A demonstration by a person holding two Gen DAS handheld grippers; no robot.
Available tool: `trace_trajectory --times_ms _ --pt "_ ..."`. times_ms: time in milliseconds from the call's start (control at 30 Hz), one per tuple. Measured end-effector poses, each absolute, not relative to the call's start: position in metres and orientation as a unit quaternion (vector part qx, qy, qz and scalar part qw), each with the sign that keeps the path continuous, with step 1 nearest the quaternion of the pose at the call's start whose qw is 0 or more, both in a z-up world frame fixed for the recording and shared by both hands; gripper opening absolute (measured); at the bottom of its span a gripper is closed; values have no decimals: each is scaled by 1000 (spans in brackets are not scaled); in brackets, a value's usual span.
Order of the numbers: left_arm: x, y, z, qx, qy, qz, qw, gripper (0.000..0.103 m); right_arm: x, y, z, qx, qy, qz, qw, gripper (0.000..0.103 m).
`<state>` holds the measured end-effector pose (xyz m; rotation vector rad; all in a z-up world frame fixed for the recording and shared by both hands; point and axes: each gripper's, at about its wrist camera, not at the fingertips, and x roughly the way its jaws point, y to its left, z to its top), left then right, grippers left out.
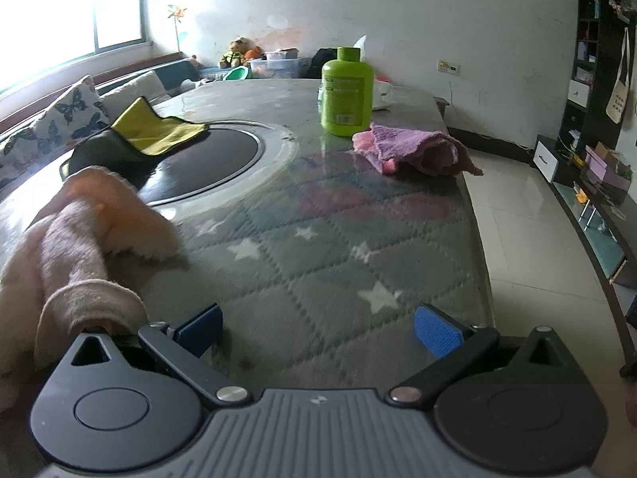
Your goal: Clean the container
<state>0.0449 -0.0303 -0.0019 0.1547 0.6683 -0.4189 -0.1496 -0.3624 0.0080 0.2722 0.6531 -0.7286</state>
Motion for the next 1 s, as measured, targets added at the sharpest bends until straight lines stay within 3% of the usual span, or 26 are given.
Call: trace_trajectory --times_ms 1000 --pt "89 -29 -2 73 325 -201 921 103 -103 -407 5 125 314 -340 878 103"
